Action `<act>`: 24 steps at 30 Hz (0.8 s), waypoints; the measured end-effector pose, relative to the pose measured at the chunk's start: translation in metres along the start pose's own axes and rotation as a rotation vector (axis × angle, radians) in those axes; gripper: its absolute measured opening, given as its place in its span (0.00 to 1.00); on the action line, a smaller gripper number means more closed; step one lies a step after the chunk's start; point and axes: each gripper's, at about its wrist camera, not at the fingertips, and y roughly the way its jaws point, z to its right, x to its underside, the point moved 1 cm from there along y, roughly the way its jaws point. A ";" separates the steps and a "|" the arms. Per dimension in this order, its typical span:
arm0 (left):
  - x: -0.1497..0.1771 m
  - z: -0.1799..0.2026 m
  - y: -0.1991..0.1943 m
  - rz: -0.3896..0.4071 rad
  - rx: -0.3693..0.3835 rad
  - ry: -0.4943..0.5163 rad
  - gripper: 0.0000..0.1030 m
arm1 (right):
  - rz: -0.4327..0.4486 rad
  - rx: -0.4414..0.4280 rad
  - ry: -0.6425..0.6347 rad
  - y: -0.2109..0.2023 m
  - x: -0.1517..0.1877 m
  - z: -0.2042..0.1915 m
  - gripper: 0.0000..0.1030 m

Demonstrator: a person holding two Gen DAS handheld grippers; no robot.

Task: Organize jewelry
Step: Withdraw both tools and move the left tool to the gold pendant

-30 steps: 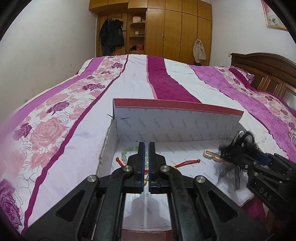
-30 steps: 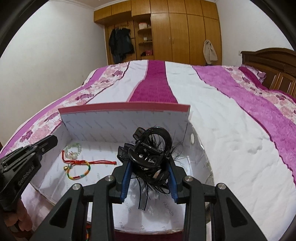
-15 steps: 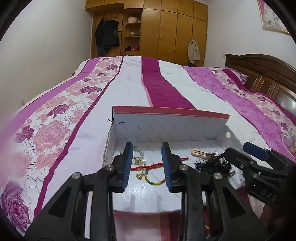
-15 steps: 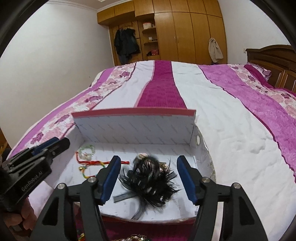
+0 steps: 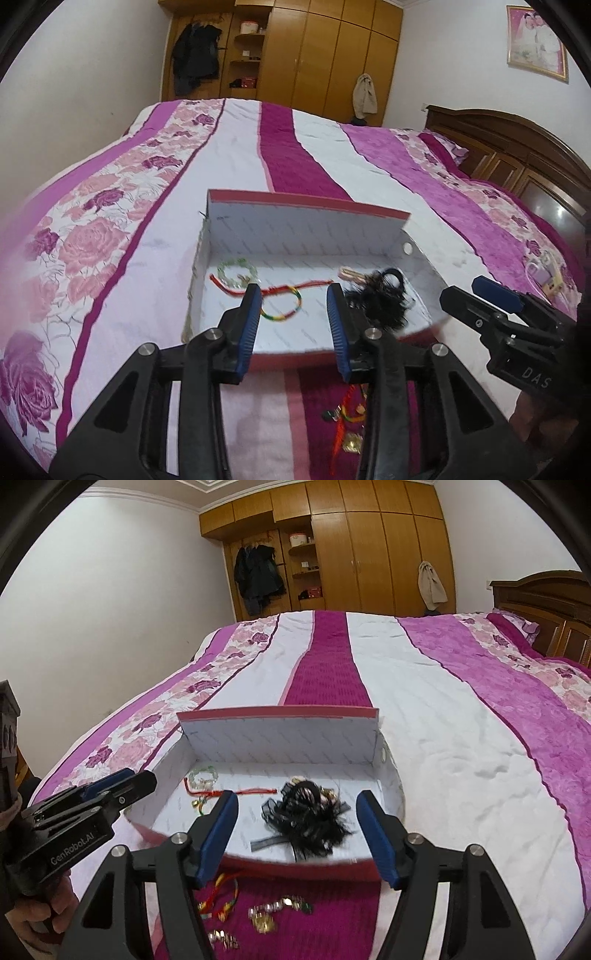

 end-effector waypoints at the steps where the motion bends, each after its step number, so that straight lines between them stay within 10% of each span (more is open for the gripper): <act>1: 0.002 0.002 -0.002 -0.007 0.006 0.002 0.28 | -0.005 0.000 0.000 -0.003 0.003 0.000 0.67; 24: 0.050 0.043 0.020 -0.208 0.069 0.106 0.30 | -0.075 0.036 0.012 -0.033 0.052 0.016 0.67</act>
